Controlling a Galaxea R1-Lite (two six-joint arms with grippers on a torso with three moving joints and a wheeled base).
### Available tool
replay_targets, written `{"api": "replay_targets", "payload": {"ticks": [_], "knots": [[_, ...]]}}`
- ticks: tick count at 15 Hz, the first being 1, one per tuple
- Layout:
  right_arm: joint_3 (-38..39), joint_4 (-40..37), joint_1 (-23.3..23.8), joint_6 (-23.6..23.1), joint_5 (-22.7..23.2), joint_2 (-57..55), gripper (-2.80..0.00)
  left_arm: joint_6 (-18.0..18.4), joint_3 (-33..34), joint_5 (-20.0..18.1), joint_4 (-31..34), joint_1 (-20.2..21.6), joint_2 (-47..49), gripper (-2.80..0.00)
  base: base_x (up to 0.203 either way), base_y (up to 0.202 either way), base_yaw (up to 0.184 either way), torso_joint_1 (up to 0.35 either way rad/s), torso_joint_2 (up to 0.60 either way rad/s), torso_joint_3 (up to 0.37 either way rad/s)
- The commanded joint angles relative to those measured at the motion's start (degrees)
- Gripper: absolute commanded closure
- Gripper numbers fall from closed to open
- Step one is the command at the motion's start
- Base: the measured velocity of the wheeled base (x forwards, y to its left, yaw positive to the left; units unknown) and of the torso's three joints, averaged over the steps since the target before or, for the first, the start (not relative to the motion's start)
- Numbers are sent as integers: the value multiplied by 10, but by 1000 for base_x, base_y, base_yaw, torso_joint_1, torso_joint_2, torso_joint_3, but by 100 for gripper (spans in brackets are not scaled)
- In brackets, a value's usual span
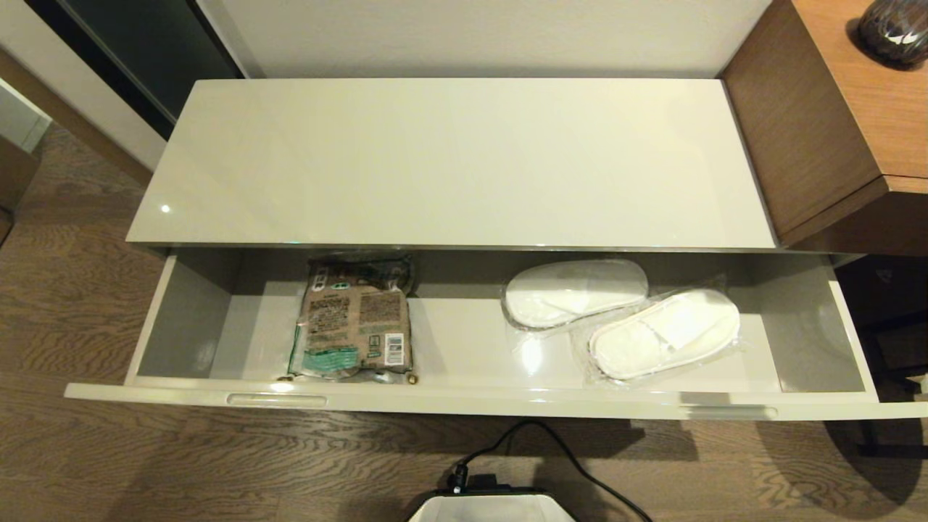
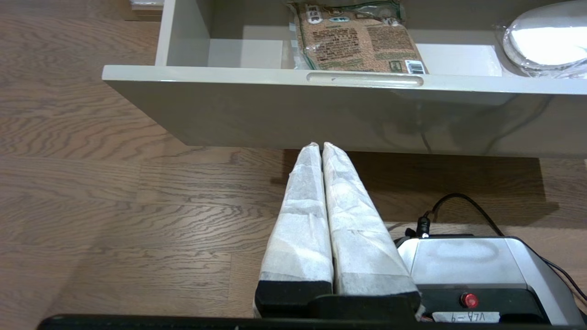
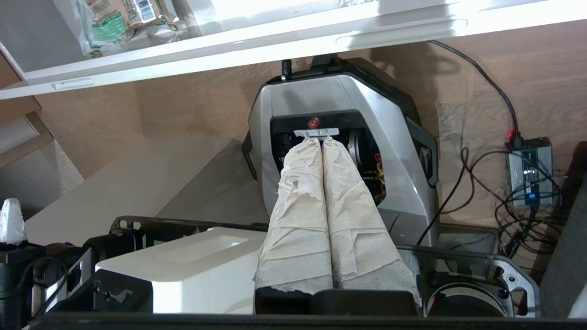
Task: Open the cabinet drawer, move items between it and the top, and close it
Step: Take out the tissue from the drawer
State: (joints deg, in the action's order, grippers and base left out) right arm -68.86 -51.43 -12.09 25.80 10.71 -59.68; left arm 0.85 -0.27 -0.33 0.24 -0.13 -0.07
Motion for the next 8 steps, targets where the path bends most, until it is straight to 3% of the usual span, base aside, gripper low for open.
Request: {"api": "replay_targets", "payload": {"ticks": [1,8], "knots": [[-1,-3,0,1,1,-10,0,0,0,0,0,0,0,0,0,0,0,0,0,0],[-1,-2,0,0,1,-13,0,0,0,0,0,0,0,0,0,0,0,0,0,0]]}}
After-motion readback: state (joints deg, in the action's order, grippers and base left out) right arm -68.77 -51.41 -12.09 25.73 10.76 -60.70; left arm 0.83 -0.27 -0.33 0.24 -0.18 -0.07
